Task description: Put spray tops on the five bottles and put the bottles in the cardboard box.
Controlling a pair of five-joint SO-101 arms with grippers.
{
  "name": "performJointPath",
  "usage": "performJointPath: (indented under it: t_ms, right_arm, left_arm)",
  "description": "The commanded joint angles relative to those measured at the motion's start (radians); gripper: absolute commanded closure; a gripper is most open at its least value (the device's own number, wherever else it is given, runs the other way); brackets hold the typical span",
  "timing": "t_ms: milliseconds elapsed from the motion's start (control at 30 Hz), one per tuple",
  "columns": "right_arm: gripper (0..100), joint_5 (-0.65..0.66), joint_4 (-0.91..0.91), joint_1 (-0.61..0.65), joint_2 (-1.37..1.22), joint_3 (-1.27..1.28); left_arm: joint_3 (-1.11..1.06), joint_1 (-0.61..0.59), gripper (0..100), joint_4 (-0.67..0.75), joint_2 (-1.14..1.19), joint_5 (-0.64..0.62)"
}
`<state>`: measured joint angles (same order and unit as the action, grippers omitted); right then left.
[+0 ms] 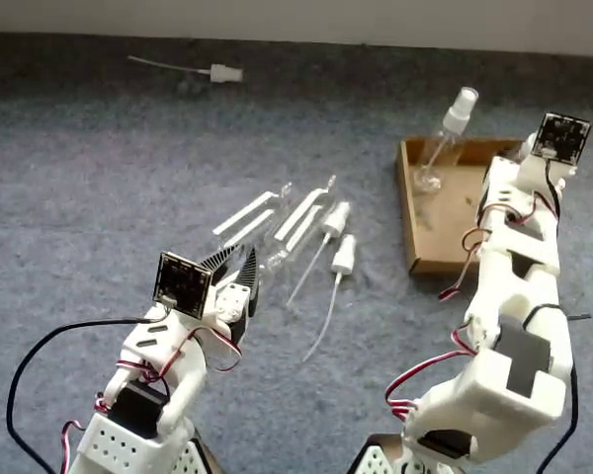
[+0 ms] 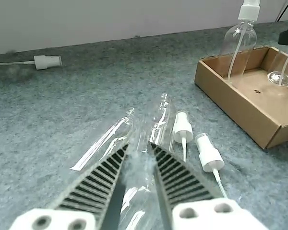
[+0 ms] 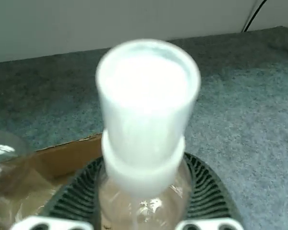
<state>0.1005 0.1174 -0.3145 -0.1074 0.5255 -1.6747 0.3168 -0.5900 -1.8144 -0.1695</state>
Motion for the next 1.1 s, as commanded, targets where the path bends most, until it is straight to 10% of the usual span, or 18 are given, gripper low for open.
performJointPath:
  t_ms: [0, 1067]
  right_arm:
    - [95.4, -0.057, 0.033, 0.039, -0.022, -0.119]
    - [86.3, -0.120, -0.159, 0.035, -0.377, -0.570]
  left_arm:
    - [-0.018, -0.015, 100, -0.002, -0.007, 0.006]
    - [-0.019, -0.061, 100, -0.003, -0.007, 0.006]
